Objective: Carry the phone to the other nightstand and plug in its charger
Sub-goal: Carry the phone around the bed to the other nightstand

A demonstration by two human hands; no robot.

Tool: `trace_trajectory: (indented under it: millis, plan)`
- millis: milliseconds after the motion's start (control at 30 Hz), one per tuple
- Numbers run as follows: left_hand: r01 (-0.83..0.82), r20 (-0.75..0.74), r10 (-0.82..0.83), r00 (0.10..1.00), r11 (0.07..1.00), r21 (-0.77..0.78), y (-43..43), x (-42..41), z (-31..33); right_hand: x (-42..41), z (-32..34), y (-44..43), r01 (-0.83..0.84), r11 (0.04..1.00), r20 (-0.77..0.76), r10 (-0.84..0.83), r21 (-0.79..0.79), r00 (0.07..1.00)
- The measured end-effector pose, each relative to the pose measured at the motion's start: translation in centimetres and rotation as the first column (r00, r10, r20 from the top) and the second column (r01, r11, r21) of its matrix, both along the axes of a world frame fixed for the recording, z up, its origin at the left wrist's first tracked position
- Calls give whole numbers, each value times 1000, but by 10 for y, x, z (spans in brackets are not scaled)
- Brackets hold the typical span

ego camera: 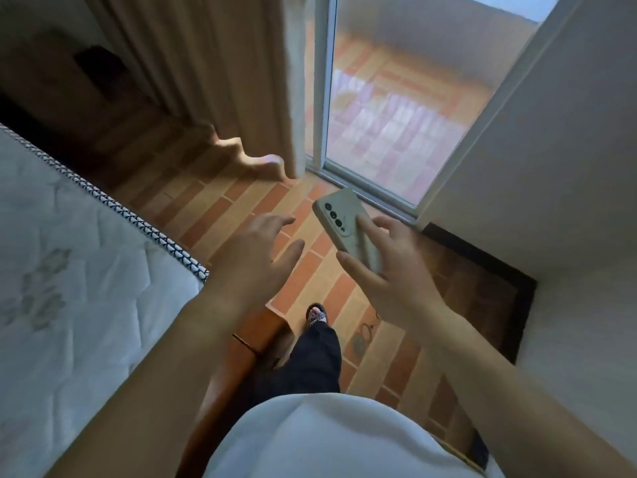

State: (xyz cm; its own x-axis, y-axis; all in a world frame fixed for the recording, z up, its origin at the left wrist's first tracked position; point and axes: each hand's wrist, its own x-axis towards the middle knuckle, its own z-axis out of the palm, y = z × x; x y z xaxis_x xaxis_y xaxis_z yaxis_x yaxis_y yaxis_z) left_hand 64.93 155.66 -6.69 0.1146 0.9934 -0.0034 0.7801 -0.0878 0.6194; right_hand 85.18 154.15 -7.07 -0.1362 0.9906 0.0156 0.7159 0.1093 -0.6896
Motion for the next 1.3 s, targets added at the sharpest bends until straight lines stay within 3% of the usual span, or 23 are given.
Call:
trace_trajectory:
  millis: [267, 500, 967, 1300]
  plan:
    - [-214, 30, 213, 977, 977, 21, 177, -42, 14, -46, 7, 205, -171, 985, 32, 172, -15, 985]
    - [-413, 0, 413, 911, 911, 0, 264, -122, 26, -129, 21, 336, -383, 923, 31, 384, -18, 923]
    - [-648, -67, 647, 759, 761, 7, 493, -287, 29, -330, 14, 632, -661, 750, -33, 661, 12, 749]
    - [-811, -87, 808, 582, 585, 0, 560, -449, 25, -526, 10, 749, -822, 570, -87, 818, -15, 569]
